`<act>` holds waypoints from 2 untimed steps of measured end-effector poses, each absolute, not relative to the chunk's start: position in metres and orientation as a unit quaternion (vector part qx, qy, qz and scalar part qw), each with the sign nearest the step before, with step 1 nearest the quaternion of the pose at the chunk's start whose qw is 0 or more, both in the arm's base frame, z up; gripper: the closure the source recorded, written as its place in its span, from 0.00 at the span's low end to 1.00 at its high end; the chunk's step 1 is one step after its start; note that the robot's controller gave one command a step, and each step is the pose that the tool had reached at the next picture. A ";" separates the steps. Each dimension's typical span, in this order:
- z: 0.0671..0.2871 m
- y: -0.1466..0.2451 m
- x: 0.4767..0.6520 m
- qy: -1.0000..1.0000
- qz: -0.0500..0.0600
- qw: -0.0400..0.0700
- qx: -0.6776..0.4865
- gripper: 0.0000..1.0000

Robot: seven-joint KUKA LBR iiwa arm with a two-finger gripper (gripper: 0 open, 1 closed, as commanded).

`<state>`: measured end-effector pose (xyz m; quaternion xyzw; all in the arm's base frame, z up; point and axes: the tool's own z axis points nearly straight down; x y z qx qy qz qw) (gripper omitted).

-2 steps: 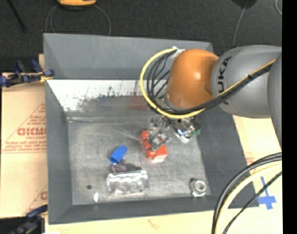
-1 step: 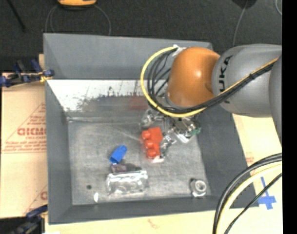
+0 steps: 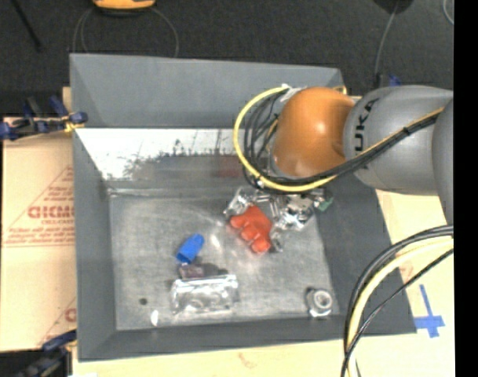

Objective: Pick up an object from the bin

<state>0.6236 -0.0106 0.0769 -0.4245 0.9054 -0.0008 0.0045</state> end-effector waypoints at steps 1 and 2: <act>0.077 -0.010 0.624 0.906 -0.001 0.006 -0.423 1.00; 0.197 -0.036 0.622 0.827 -0.003 0.004 -0.562 1.00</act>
Offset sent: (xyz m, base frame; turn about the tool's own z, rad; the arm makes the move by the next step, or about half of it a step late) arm 0.0000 0.0000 0.0000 0.0000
